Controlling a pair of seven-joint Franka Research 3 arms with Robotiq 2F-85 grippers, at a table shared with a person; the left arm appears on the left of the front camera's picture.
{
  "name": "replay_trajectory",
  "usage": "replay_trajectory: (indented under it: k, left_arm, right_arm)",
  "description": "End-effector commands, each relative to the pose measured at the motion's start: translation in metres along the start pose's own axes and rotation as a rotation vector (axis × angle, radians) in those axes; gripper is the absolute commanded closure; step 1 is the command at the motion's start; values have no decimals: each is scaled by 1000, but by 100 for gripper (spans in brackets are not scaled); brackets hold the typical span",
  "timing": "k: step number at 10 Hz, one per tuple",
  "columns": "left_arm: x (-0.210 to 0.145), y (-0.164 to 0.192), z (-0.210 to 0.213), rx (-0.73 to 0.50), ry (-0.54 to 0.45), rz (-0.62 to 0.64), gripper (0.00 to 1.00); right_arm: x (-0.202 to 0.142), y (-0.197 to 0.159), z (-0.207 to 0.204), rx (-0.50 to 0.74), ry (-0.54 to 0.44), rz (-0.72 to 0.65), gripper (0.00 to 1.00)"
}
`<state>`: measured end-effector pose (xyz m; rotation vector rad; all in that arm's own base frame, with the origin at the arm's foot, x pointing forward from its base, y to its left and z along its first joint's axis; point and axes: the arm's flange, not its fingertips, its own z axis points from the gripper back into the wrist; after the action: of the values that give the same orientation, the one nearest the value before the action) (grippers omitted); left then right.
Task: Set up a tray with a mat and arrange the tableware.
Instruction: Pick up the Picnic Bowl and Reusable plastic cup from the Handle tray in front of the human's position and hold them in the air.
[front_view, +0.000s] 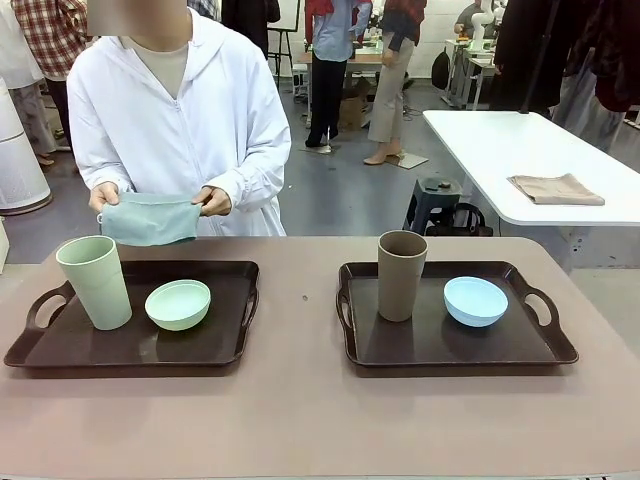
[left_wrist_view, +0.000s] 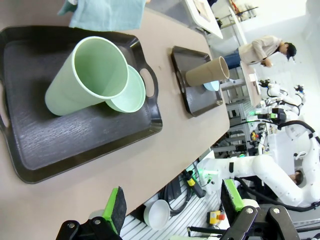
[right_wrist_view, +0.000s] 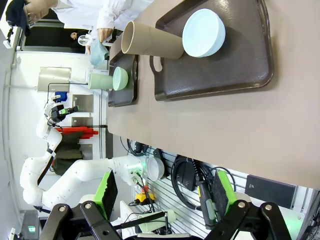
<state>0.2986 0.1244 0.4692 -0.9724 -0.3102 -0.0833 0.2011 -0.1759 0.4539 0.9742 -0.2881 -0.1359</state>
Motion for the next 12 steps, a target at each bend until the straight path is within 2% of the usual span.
replay_trajectory:
  k: [1,8,10,12]
  left_arm:
    - [1,0,2,-13,-3,-8,0]
    - [0,0,0,0,0,0,0]
    - [22,-21,-4,119,29,-244,0]
    - [19,-71,-6,244,44,-467,0]
  right_arm:
    - [3,0,0,27,-11,15,0]
    - [0,0,0,0,0,0,0]
    - [15,49,-30,-98,51,26,0]
    - [27,127,-65,-242,114,113,0]
